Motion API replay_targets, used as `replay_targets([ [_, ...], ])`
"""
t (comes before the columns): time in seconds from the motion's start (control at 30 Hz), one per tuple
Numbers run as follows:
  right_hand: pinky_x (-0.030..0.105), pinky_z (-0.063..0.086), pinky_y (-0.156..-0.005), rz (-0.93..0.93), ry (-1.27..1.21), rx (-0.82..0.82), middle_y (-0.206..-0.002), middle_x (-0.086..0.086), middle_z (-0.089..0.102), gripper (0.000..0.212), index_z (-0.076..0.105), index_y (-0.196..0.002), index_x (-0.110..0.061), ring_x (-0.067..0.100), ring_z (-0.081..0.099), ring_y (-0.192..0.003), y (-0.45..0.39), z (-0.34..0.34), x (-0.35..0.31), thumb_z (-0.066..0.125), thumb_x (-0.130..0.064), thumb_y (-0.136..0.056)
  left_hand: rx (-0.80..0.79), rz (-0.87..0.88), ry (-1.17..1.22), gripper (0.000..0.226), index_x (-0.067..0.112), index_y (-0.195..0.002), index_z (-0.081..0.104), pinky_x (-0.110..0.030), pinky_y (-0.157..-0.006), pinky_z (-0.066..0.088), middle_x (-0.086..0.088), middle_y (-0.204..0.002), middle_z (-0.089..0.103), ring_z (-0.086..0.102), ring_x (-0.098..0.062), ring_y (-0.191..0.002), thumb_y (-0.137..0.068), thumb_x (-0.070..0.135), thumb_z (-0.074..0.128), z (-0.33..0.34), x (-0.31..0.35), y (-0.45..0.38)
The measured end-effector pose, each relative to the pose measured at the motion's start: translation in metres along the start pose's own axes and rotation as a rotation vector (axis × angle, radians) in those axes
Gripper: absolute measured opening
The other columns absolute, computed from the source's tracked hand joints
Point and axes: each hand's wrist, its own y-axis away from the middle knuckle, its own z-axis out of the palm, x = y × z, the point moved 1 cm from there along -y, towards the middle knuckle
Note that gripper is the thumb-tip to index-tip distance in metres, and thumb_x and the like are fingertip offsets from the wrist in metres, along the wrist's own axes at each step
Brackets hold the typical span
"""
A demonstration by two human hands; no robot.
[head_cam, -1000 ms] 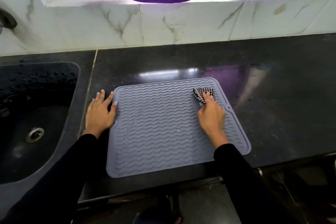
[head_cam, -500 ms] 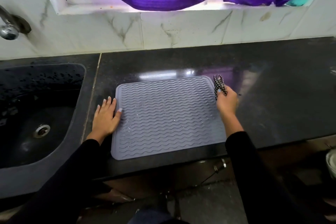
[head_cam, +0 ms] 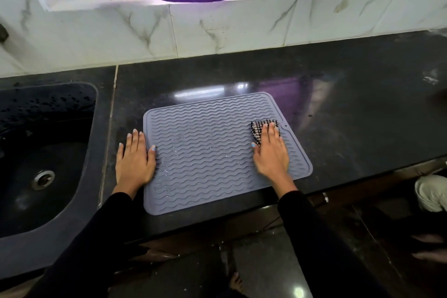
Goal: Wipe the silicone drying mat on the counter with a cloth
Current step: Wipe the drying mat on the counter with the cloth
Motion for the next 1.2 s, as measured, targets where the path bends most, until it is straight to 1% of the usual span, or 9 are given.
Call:
replay_targets([
  [0.1,0.036,0.019,-0.115,0.058,-0.361,0.021,-0.155,-0.002,0.019,0.051,0.021,-0.148,-0.017,0.016,0.020,-0.142,-0.002,-0.016,0.006,0.036,-0.022,-0.099,-0.002,0.004,-0.003,0.074,0.004,-0.147,0.018,-0.042,-0.116,0.004,-0.012,-0.156,0.014,0.010,-0.024,-0.144,-0.087,0.047,0.009,-0.004,0.001,0.002],
  [0.23,0.038,0.039,-0.106,0.345,-1.036,0.088,-0.135,0.007,0.053,0.040,0.045,-0.137,-0.013,0.022,0.051,-0.119,-0.014,-0.046,0.007,0.038,-0.018,-0.098,-0.022,0.003,0.000,0.074,0.004,-0.147,0.016,-0.043,-0.117,0.005,-0.012,-0.156,0.014,0.010,-0.024,-0.144,-0.087,0.047,0.009,-0.007,0.004,0.003],
  [0.37,0.034,0.034,-0.103,0.230,-0.757,0.106,-0.147,0.002,0.037,0.047,0.026,-0.147,-0.020,0.022,0.039,-0.131,0.003,-0.041,-0.035,0.032,-0.022,-0.100,-0.022,-0.001,0.000,0.074,0.005,-0.147,0.016,-0.043,-0.117,0.004,-0.011,-0.156,0.013,0.010,-0.023,-0.144,-0.086,0.046,0.009,-0.007,0.004,0.002],
  [0.47,0.039,0.008,-0.119,0.020,-0.352,0.035,-0.158,0.000,-0.002,0.056,0.006,-0.149,-0.017,0.019,0.003,-0.146,0.020,0.001,-0.058,0.030,-0.027,-0.100,-0.019,-0.003,-0.009,0.074,0.005,-0.147,0.016,-0.043,-0.117,0.004,-0.011,-0.156,0.013,0.009,-0.023,-0.145,-0.086,0.046,0.009,-0.005,0.003,0.001],
  [0.57,0.035,-0.007,-0.119,-0.033,-0.093,0.041,-0.157,0.007,-0.010,0.060,-0.002,-0.149,-0.011,0.018,-0.011,-0.145,0.012,0.024,-0.052,0.027,-0.030,-0.100,-0.017,-0.007,-0.020,0.074,0.006,-0.147,0.015,-0.042,-0.117,0.003,-0.010,-0.156,0.012,0.008,-0.021,-0.145,-0.086,0.047,0.008,-0.002,0.002,0.000],
  [0.83,0.029,-0.002,-0.117,-0.091,-0.207,-0.063,-0.157,0.000,-0.007,0.057,0.000,-0.149,-0.016,0.012,-0.006,-0.145,0.007,0.014,-0.045,0.029,-0.023,-0.100,-0.007,-0.010,-0.017,0.073,0.007,-0.147,0.017,-0.040,-0.117,0.001,-0.009,-0.157,0.012,0.007,-0.020,-0.145,-0.086,0.047,0.009,-0.001,0.001,0.000],
  [0.97,0.033,0.035,-0.106,0.181,-1.009,-0.088,-0.151,-0.001,0.031,0.046,0.027,-0.146,-0.021,0.016,0.040,-0.128,0.000,-0.010,-0.038,0.033,-0.020,-0.101,0.002,-0.008,-0.013,0.075,0.006,-0.146,0.020,-0.040,-0.117,0.003,-0.010,-0.156,0.015,0.009,-0.021,-0.145,-0.085,0.047,0.011,-0.003,0.002,0.002],
  [1.03,0.028,0.037,-0.104,0.327,-1.321,-0.001,-0.144,0.005,0.041,0.042,0.034,-0.143,-0.014,0.019,0.045,-0.125,-0.005,-0.023,-0.031,0.033,-0.016,-0.101,0.001,-0.013,-0.010,0.075,0.006,-0.147,0.020,-0.040,-0.117,0.002,-0.009,-0.156,0.014,0.009,-0.021,-0.145,-0.085,0.048,0.011,-0.002,0.002,0.001],
  [1.2,0.034,0.012,-0.117,0.058,-0.638,0.082,-0.157,-0.005,0.008,0.052,0.011,-0.150,-0.020,0.017,0.010,-0.145,0.006,-0.027,-0.030,0.029,-0.024,-0.101,0.012,-0.018,0.002,0.074,0.006,-0.146,0.021,-0.040,-0.117,0.003,-0.010,-0.156,0.015,0.010,-0.022,-0.145,-0.085,0.047,0.011,-0.001,0.002,0.001],
])
